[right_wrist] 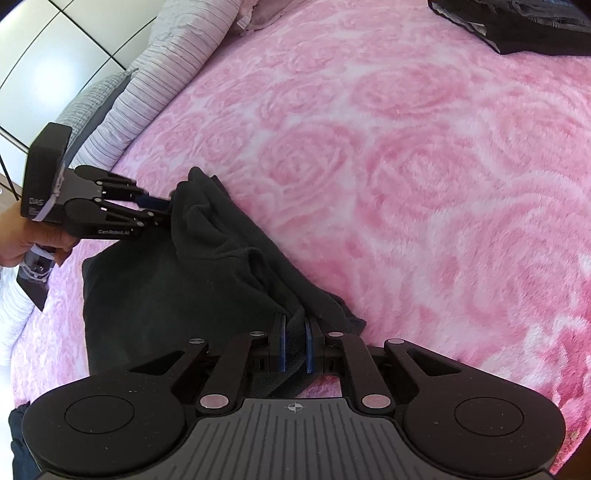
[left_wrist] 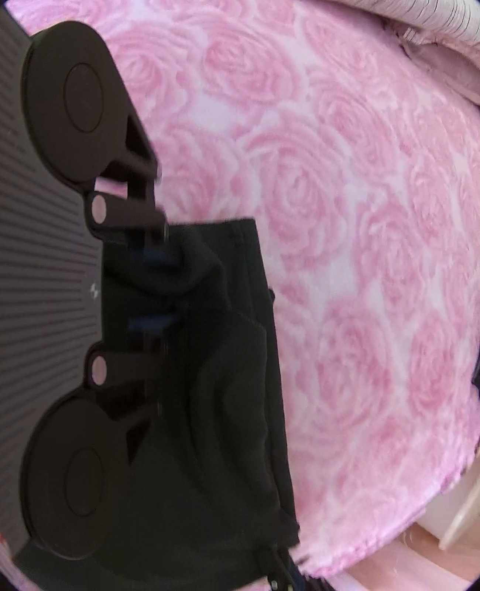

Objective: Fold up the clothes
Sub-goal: 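Lay the folded half down with both grippers and flatten it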

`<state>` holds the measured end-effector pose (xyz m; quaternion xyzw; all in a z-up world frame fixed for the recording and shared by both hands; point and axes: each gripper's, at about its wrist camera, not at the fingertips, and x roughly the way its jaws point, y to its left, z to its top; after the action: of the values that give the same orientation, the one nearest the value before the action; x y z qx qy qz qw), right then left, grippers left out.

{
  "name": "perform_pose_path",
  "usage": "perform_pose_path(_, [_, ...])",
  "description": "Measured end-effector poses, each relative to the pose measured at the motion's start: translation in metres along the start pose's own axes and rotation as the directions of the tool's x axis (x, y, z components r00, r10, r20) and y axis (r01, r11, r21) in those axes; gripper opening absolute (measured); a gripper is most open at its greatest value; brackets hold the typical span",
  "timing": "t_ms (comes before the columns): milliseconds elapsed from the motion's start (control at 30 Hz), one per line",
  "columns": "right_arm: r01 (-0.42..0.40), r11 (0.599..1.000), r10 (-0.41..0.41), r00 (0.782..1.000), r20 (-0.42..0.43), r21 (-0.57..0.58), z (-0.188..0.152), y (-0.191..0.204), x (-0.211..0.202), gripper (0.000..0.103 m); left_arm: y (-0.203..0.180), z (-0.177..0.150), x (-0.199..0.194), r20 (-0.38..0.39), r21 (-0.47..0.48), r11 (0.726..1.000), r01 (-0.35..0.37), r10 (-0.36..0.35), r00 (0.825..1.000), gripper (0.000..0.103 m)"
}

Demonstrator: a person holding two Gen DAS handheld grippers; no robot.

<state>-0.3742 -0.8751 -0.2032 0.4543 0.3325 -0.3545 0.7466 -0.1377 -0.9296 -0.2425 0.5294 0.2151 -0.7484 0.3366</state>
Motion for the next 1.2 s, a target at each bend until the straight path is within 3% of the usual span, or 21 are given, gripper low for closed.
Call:
perform_pose_path(233, [0.033, 0.995, -0.027, 0.997, 0.07, -0.095, 0.014, 0.017, -0.033, 0.008, 0.002, 0.007, -0.036, 0.126, -0.032, 0.999, -0.032, 0.036, 0.991, 0.004])
perform_pose_path(367, [0.056, 0.997, -0.055, 0.998, 0.017, -0.049, 0.005, 0.001, -0.001, 0.008, 0.002, 0.008, 0.0, 0.068, -0.039, 0.999, -0.025, 0.027, 0.997, 0.006])
perform_pose_path(433, [0.047, 0.998, -0.048, 0.999, -0.005, -0.043, 0.003, -0.004, 0.009, 0.009, 0.004, 0.002, 0.005, 0.065, -0.054, 0.998, -0.042, 0.046, 0.997, 0.014])
perform_pose_path(533, [0.032, 0.999, -0.031, 0.999, 0.01, -0.034, 0.002, -0.01, 0.004, 0.009, 0.01, -0.003, -0.004, 0.07, -0.084, 0.993, -0.087, 0.092, 0.993, 0.026])
perform_pose_path(567, [0.031, 0.999, -0.031, 0.999, 0.011, -0.033, 0.001, -0.012, 0.001, 0.009, 0.013, -0.005, -0.008, 0.062, -0.083, 0.99, -0.11, 0.115, 0.991, 0.025])
perform_pose_path(633, [0.076, 0.996, -0.075, 0.997, 0.018, -0.049, 0.001, -0.009, -0.006, 0.019, 0.017, -0.01, -0.018, 0.04, -0.08, 0.983, -0.168, 0.171, 0.984, 0.023])
perform_pose_path(733, [0.152, 0.986, -0.147, 0.987, 0.071, -0.066, 0.003, 0.006, -0.024, 0.02, 0.016, -0.022, -0.043, 0.052, -0.084, 0.973, -0.217, 0.221, 0.974, 0.023])
perform_pose_path(867, [0.118, 0.986, -0.104, 0.987, 0.119, -0.12, 0.004, 0.035, -0.037, 0.02, -0.009, -0.037, -0.069, 0.111, -0.06, 0.984, -0.166, 0.172, 0.979, 0.022])
perform_pose_path(1000, [0.016, 0.986, -0.005, 0.998, 0.065, -0.167, 0.001, 0.056, -0.002, 0.02, -0.043, -0.052, -0.053, 0.072, 0.005, 0.996, -0.094, 0.093, 0.993, 0.023])
perform_pose_path(1067, [0.016, 0.989, -0.014, 1.0, 0.011, -0.149, -0.003, 0.051, 0.016, 0.02, -0.053, -0.062, -0.034, 0.016, 0.039, 0.993, -0.111, 0.11, 0.994, 0.023])
perform_pose_path(1200, [0.064, 0.988, -0.069, 0.997, -0.03, -0.141, -0.014, 0.033, 0.017, 0.02, -0.05, -0.076, -0.036, 0.027, 0.02, 0.99, -0.141, 0.141, 0.99, 0.024])
